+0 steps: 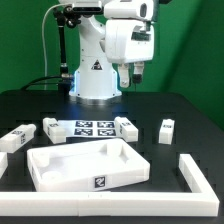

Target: Assemble desk

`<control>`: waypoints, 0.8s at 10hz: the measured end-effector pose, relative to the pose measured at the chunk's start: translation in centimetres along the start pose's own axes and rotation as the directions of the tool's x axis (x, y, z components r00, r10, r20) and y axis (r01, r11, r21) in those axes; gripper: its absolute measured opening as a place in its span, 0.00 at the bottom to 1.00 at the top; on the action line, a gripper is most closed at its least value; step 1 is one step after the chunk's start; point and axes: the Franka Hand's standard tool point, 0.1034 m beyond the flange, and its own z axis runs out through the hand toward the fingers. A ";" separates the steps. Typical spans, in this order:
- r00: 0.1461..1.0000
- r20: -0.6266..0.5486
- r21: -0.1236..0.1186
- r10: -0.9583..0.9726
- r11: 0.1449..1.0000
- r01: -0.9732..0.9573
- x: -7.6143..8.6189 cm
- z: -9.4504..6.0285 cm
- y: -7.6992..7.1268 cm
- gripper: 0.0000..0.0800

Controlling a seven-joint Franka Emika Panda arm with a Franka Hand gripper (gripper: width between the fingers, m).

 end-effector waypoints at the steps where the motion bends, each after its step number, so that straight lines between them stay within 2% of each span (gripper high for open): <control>1: 0.998 -0.004 -0.012 -0.060 0.998 0.060 -0.8 0.2 -0.8 0.81; 3: 0.989 0.144 -0.024 -0.039 0.999 0.042 -1.2 0.4 -1.4 0.81; 5: 0.964 0.261 -0.011 -0.058 0.998 0.063 -1.2 0.6 -1.6 0.81; 6: 0.935 0.320 0.047 -0.155 0.988 0.148 -2.8 1.3 -1.8 0.81; 7: 0.892 0.406 0.111 -0.199 0.979 0.168 -4.1 1.8 -1.3 0.81; 8: 0.879 0.397 0.136 -0.262 0.965 0.226 -3.5 2.2 -0.2 0.81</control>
Offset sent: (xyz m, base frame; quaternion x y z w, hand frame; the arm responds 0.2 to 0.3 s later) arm 0.0000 0.0000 0.0000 0.0000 -0.1938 0.0000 0.9810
